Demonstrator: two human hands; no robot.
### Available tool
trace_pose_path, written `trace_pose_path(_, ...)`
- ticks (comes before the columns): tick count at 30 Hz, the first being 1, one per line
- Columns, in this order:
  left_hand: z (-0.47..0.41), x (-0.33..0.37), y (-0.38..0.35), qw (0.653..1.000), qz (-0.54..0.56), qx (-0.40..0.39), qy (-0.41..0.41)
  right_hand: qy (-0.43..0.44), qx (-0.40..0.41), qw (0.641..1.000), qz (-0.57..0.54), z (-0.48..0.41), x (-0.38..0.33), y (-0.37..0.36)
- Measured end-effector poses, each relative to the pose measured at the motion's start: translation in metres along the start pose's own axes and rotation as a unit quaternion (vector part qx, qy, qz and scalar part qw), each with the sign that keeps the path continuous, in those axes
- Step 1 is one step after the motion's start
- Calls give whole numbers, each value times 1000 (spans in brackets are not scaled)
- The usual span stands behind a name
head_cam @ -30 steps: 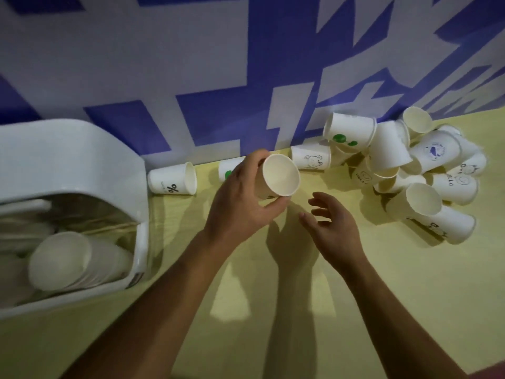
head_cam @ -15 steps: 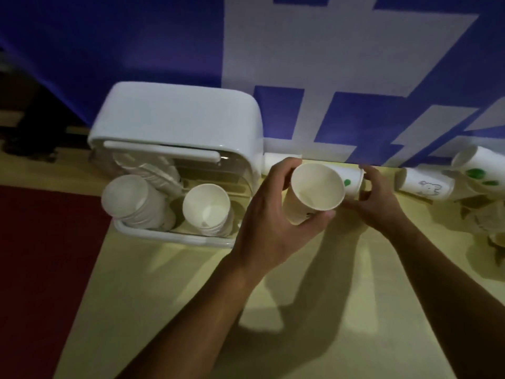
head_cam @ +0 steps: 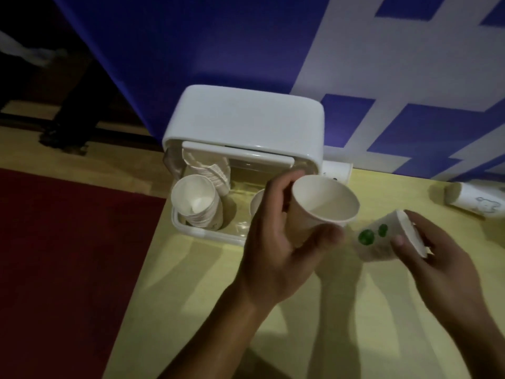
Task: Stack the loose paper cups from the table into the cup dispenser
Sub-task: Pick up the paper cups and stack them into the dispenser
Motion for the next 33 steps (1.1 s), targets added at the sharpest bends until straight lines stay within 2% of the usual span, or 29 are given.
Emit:
trace_pose_path(4,7,8,31,999,26,20,-9,20,-8,999,-33,33,-38,-14)
trace_pose_path(9,5,10,63,998,-20,4,-54,102,-14,993,-61,54,-77,-36)
trace_pose_path(14,2,11,81,997,-49,2,-66,144,-6,989,-23,54,-99,-48)
trace_pose_path(17,-1,5,84,997,-60,-10,-57,136,-9,990,-26,55,-102,-50)
trace_pose_path(23,-4,-10,77,1000,19,-2,-12,119,-2,992,-44,56,-102,-47)
trace_pose_path(28,-10,-13,70,999,37,6,-17,102,3,993,-56,54,-95,-41)
trace_pose_path(33,-13,-5,60,998,11,3,-58,97,3,994,-53,51,-88,-37)
Point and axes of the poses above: each hand's wrist, its own z-axis away from the middle knuckle, its own y-axis out of the back of the hand, x = y × z, the point moved 1 cm from there along -z, towards the middle knuckle, and after that the axes turned 10 degrees about z, right-handed, at the moved point
